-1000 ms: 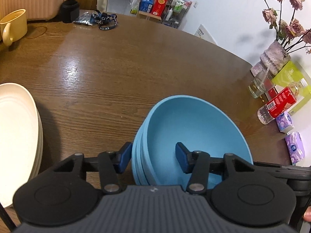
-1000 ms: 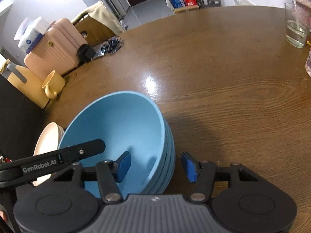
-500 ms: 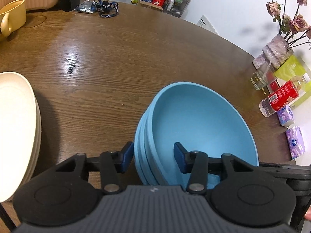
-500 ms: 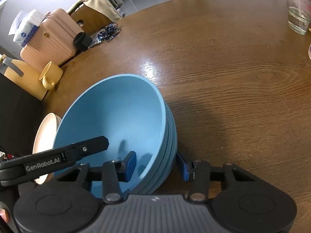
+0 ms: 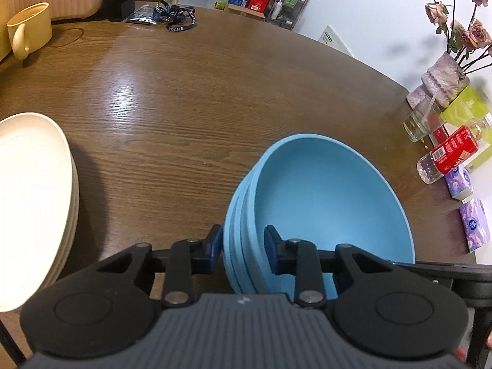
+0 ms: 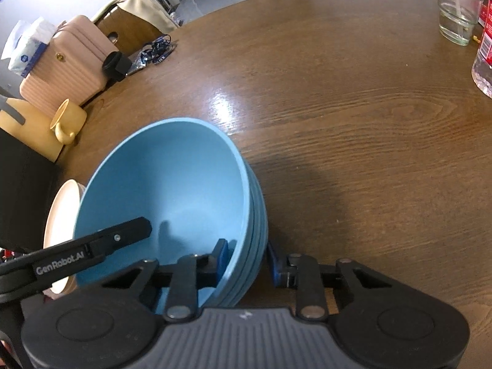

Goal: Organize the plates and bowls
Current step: 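Lift and carry the blue bowl stack with both tools over the white plates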

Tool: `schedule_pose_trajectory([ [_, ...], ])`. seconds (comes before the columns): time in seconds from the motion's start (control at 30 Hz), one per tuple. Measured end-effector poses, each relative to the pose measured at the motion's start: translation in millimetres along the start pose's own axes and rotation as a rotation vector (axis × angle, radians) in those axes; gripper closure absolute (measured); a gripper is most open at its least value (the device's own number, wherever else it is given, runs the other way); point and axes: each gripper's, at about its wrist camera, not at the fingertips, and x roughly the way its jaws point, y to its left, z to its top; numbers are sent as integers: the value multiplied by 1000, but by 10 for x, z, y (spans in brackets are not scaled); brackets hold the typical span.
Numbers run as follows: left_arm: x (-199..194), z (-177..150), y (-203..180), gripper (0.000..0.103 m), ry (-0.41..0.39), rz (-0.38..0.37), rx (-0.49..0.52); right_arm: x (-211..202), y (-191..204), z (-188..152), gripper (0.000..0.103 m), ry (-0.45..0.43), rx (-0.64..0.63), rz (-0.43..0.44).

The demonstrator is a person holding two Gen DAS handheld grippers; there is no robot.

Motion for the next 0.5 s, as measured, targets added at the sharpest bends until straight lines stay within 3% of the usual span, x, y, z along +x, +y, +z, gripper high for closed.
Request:
schedule_pose_trajectory([
  [0.5, -500, -99, 236, 73, -84, 4, -28, -341, 443, -153, 77, -53, -67, 5],
])
